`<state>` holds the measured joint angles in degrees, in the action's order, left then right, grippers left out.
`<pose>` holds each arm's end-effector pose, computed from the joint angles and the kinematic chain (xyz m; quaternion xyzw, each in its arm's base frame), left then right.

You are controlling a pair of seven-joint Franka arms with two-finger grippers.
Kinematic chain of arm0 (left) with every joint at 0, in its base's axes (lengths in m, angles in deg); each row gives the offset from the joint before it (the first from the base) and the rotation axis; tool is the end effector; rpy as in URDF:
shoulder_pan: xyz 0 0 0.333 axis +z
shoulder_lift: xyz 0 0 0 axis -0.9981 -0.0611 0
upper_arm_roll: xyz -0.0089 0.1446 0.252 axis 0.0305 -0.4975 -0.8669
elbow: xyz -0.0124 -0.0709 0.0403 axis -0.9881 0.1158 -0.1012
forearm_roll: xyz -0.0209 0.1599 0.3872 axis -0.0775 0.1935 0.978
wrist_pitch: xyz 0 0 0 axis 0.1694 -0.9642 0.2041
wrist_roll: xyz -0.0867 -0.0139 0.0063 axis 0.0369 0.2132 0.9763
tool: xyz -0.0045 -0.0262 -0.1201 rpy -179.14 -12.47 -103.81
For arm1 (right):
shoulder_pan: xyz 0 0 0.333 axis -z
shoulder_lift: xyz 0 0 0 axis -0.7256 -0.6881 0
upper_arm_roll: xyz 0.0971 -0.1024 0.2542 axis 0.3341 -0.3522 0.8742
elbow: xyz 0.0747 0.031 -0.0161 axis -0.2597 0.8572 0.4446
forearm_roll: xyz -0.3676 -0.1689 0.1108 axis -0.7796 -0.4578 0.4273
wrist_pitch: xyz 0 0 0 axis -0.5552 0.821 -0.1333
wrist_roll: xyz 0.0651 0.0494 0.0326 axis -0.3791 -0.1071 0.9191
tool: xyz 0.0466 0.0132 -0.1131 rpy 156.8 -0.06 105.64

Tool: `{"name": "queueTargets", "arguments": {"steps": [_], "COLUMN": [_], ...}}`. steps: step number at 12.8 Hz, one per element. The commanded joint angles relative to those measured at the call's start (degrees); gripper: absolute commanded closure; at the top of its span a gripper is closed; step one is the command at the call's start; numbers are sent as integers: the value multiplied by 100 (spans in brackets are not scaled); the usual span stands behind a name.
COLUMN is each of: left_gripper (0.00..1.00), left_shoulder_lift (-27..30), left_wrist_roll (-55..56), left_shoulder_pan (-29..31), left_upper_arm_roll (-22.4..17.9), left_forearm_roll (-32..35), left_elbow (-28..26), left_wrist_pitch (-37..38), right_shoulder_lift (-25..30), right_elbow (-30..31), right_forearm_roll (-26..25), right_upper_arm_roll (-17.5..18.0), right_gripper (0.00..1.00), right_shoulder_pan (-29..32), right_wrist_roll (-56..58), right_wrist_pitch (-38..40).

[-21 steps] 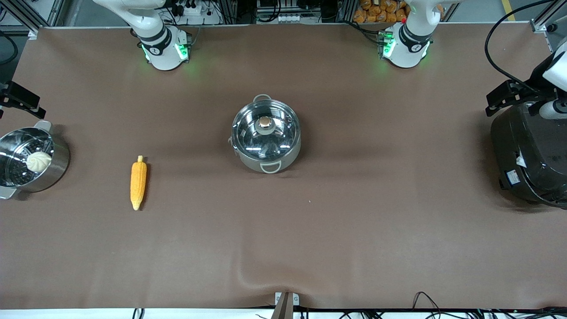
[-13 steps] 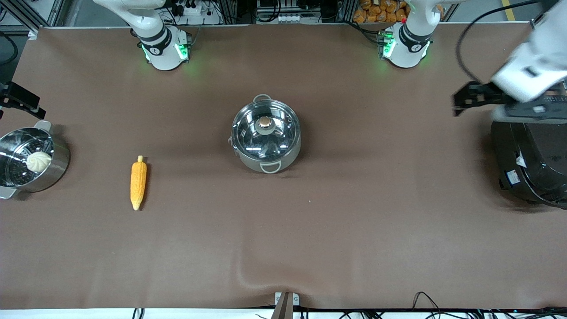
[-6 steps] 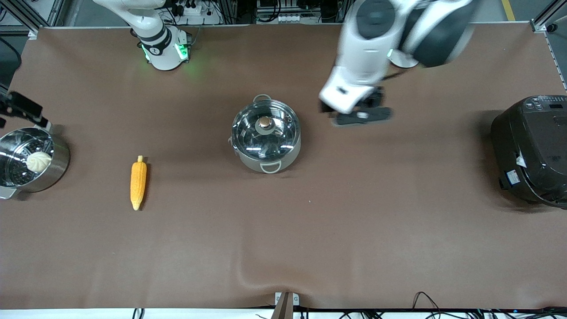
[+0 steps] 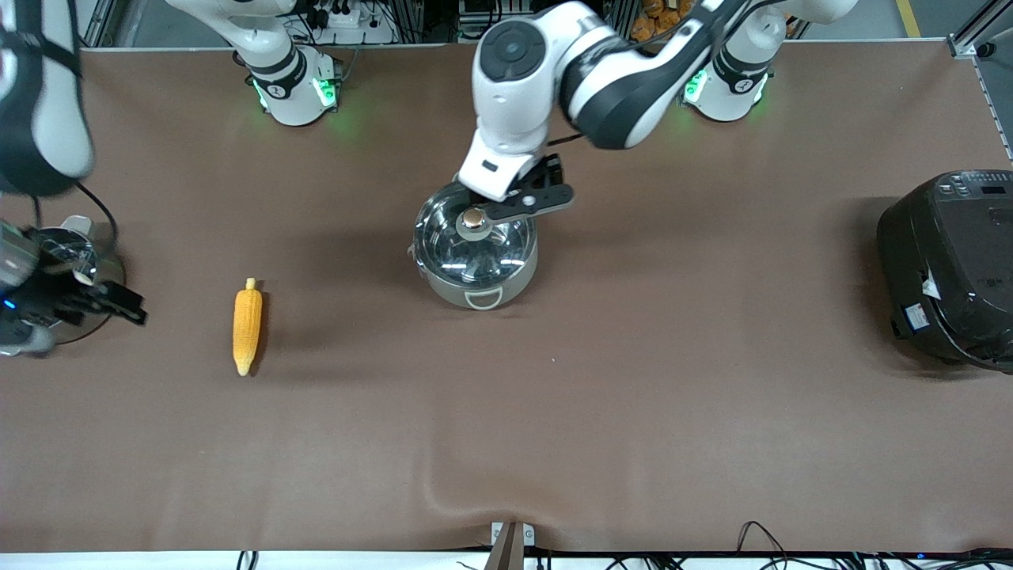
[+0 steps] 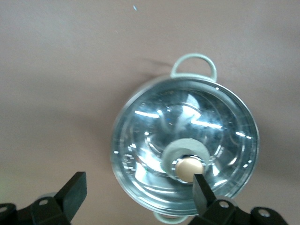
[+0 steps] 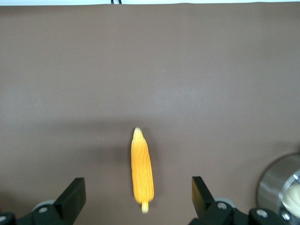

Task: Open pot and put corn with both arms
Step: 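Grasp the lid knob with the left gripper while the right gripper grasps the corn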

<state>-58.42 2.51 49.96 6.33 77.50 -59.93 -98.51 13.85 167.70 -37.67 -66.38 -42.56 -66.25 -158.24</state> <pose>0.4464 -0.5535 0.3927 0.9905 0.1336 -0.0320 0.0097 0.6722 -0.0466 0.4258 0.9982 -0.0025 0.0604 0.0021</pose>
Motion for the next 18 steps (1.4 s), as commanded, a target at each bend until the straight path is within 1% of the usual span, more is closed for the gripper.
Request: {"name": "queueTargets", "arguments": {"steps": [1,4,6,7,8,9,11,12,15,18], "left_gripper": [0,0,0,2,9,12,11,11,11,13], "left_shoulder_lift": [-636,-918,-1024,-1085,-1094,-1095,-1086,-1086,-1103,-1138], "left_wrist_roll": [394,492,509,509,492,492,474,466,413,422], "left_shoulder_pan": [-379,-1011,-1057,-1083,-1092,-1083,-1066,-1066,-1057,-1075], "left_upper_arm_roll": [-195,-669,-679,-679,-679,-679,-679,-688,-732,-732], "left_forearm_roll": [139,130,130,130,130,121,121,121,130,121], "left_elbow": [641,660,660,660,660,660,651,651,651,634], "left_wrist_pitch": [-82,-258,-415,-451,-452,-452,-452,-452,-460,-469], "right_shoulder_lift": [61,-54,-141,-211,-299,-404,-607,-668,-870,-1169], "right_elbow": [778,1384,1876,2122,2290,2396,2756,2871,2872,2872], "right_forearm_roll": [-9,-9,-9,-9,-9,-9,-9,-9,-9,-1], "right_upper_arm_roll": [14,22,22,22,22,22,22,22,22,31], "right_gripper": [0,0,0,0,0,0,0,0,0,0], "right_shoulder_pan": [-87,-123,-193,-193,-202,-193,-106,-36,166,123], "right_wrist_roll": [-38,-38,-38,-30,-21,5,408,514,814,814], "right_wrist_pitch": [-780,-1466,-2194,-2659,-2960,-3189,-3943,-4173,-4228,-4465]}}
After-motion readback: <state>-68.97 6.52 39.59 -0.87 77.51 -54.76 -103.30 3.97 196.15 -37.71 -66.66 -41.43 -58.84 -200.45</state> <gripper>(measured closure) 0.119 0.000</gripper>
